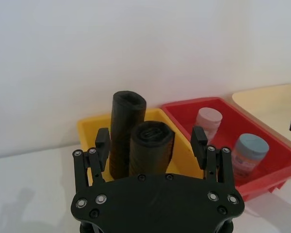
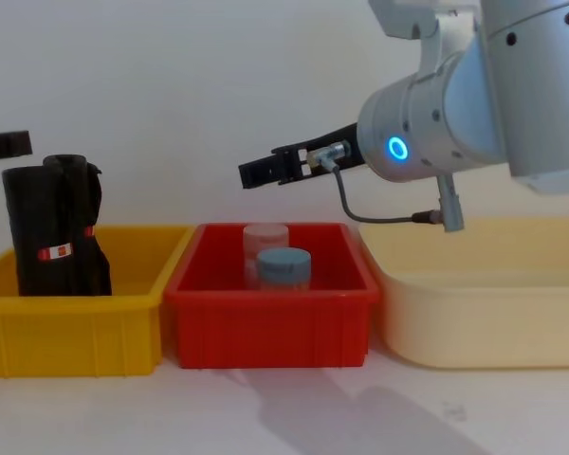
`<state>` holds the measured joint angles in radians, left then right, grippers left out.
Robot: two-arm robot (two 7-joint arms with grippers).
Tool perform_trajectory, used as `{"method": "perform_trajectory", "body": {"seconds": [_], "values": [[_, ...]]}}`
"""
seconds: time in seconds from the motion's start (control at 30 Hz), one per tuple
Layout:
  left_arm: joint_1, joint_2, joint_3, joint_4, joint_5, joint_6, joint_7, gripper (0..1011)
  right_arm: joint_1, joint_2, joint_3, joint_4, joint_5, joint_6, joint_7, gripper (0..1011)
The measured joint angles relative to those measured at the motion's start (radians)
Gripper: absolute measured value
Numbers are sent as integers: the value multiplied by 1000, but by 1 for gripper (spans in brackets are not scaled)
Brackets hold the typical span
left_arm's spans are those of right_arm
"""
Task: Pick up the garbage bag with the one hand and transfer it to the other hand.
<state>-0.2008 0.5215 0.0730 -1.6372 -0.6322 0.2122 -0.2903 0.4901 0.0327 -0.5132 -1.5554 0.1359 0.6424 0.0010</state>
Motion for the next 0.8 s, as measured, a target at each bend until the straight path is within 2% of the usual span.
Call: {"method": "perform_trajectory", "body": {"seconds": [0.47, 0.8], "values": [[-84, -32, 51, 126, -4, -12, -10, 1001, 8, -19, 11, 44, -4, 0, 6, 1000], [-170, -40, 116, 222, -4, -5, -78, 1002, 8, -21, 19, 58, -5, 3, 19, 1000]]}}
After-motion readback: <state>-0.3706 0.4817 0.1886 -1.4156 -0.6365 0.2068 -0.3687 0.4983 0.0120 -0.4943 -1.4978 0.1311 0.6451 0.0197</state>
